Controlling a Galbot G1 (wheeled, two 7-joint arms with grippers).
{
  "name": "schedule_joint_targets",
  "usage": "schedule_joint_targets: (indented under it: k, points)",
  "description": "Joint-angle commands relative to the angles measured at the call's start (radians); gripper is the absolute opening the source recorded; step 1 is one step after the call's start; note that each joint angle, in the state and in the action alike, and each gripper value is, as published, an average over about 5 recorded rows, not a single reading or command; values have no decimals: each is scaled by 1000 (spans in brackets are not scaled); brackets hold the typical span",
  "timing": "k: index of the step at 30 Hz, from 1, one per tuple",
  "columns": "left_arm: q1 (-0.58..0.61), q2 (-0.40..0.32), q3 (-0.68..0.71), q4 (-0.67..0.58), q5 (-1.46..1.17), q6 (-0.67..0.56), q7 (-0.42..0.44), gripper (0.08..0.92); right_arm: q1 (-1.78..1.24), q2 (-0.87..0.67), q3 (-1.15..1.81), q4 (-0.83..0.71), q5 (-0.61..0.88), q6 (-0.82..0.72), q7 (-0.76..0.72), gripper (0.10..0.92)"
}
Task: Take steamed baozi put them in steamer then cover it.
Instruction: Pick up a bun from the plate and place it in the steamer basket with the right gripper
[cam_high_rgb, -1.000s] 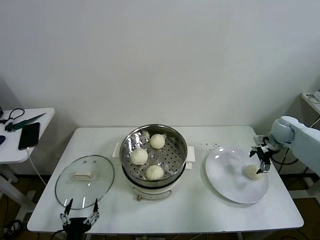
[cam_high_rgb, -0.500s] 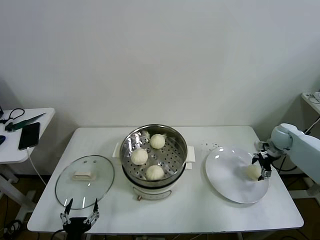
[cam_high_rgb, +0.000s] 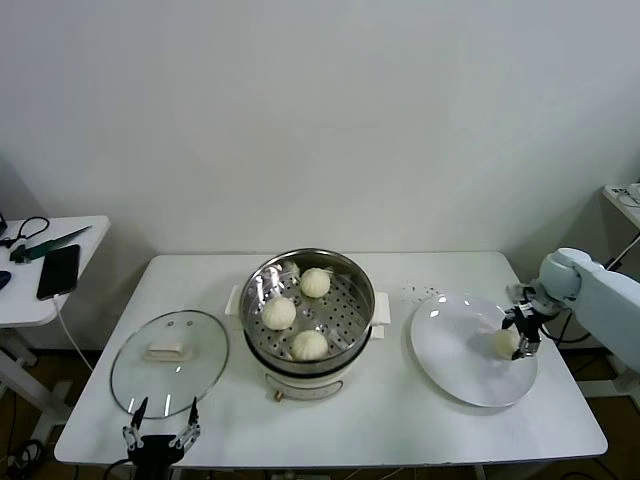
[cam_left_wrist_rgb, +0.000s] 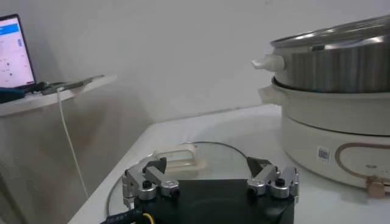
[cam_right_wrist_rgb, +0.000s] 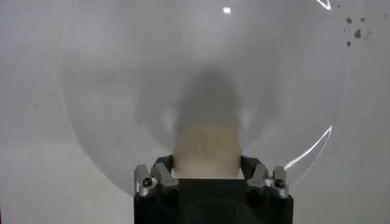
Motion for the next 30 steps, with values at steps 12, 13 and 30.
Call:
schedule_joint_targets:
  k: [12,13,30]
  points:
    - [-14,11,41,-6,-2,-6,4,823,671,139,-583,188,623,-184,74,706]
    - [-15,13,45,-8,-1,-5,4,823,711,160,-618,200,665,-193,80,706]
    - [-56,33,108,-11,33,9,12,823,900,504,-868,359,1108,-303,272,713]
